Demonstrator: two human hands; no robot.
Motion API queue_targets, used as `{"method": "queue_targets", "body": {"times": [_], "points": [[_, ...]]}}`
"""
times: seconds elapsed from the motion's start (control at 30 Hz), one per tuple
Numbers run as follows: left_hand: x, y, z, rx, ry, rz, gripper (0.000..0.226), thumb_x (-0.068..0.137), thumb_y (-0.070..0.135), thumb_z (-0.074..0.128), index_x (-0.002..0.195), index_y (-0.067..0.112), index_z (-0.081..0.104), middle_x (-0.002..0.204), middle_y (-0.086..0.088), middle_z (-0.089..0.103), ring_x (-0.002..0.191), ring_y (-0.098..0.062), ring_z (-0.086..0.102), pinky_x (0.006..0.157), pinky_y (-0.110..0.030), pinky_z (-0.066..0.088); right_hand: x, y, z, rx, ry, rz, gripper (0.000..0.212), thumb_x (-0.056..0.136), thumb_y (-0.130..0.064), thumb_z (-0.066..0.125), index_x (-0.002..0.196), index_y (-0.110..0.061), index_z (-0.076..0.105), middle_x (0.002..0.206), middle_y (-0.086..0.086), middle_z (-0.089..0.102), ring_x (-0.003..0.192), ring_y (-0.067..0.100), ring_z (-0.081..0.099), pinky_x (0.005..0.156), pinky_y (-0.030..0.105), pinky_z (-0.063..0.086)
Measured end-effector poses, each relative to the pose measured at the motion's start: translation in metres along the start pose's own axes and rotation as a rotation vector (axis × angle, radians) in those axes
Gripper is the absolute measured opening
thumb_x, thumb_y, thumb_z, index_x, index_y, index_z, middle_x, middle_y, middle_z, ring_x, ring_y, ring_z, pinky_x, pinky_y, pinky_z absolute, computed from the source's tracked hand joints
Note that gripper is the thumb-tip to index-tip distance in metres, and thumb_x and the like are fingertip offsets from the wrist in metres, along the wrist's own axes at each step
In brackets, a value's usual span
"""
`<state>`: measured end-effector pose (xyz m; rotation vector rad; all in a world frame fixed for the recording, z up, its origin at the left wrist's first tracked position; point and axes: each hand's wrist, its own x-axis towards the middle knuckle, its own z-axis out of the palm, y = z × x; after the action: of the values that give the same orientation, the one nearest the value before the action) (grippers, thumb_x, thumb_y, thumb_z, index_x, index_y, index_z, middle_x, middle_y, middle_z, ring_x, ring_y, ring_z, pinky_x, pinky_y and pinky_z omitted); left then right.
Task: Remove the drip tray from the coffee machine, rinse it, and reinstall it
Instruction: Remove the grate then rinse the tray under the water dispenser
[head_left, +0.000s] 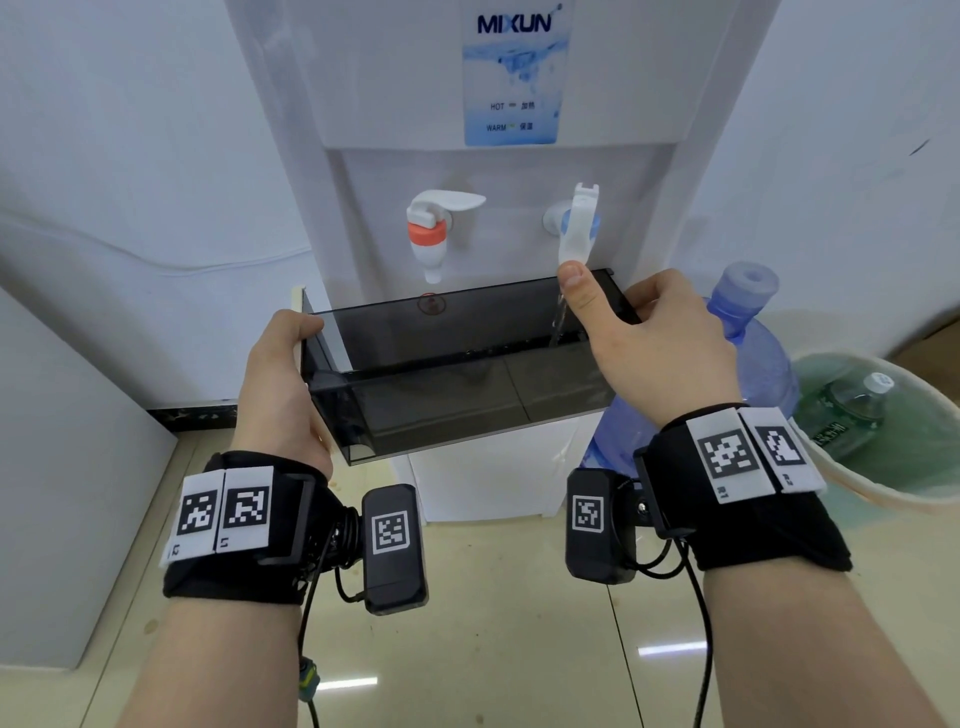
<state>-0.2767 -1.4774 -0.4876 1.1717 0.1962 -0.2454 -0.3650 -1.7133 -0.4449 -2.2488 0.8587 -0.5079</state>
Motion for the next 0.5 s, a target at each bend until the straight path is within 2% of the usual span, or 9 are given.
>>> {"method": "queue_targets", "body": {"times": [0.1,0.23,0.37,0.5], "points": [[-0.001,-0.001,-0.003,0.009,0.003,-0.005,0.029,0.085,0.037,0.059,0.066,0.025,0.077,0.071,0.002,0.075,0.058,-0.022,0.073,0.052,-0.035,0.059,-0.002,0.001,0.001,0.000,-0.001,0.007,0.081,0.069,-0.095,0.042,0.103,-0.023,0.054,0.086,-0.012,0.058,0.087,0.022,0.057,0.070,0.035,0.038],[-0.003,-0.003,-0.005,0.015,0.007,-0.010,0.023,0.085,0.037,0.059,0.077,0.024,0.077,0.073,0.001,0.076,0.060,-0.023,0.074,0.054,-0.035,0.059,-0.007,0.005,0.002,-0.001,0.001,0.015,0.081,0.068,-0.096,0.041,0.101,-0.024,0.053,0.084,-0.012,0.058,0.079,0.015,0.055,0.063,0.034,0.037],[0.002,0.001,0.001,0.013,-0.005,-0.007,0.027,0.086,0.037,0.059,0.073,0.023,0.078,0.072,0.001,0.076,0.059,-0.023,0.074,0.053,-0.036,0.059,-0.001,0.001,0.001,-0.002,0.023,0.004,0.083,0.067,-0.097,0.039,0.104,-0.024,0.053,0.085,-0.011,0.058,0.084,0.020,0.057,0.069,0.035,0.039],[0.008,0.010,0.001,0.009,0.003,0.009,0.023,0.084,0.038,0.060,0.081,0.022,0.077,0.072,0.000,0.076,0.059,-0.023,0.074,0.052,-0.036,0.059,0.006,-0.008,0.003,0.011,0.028,-0.013,0.082,0.067,-0.097,0.040,0.104,-0.024,0.054,0.085,-0.013,0.057,0.085,0.021,0.056,0.068,0.035,0.037]]}}
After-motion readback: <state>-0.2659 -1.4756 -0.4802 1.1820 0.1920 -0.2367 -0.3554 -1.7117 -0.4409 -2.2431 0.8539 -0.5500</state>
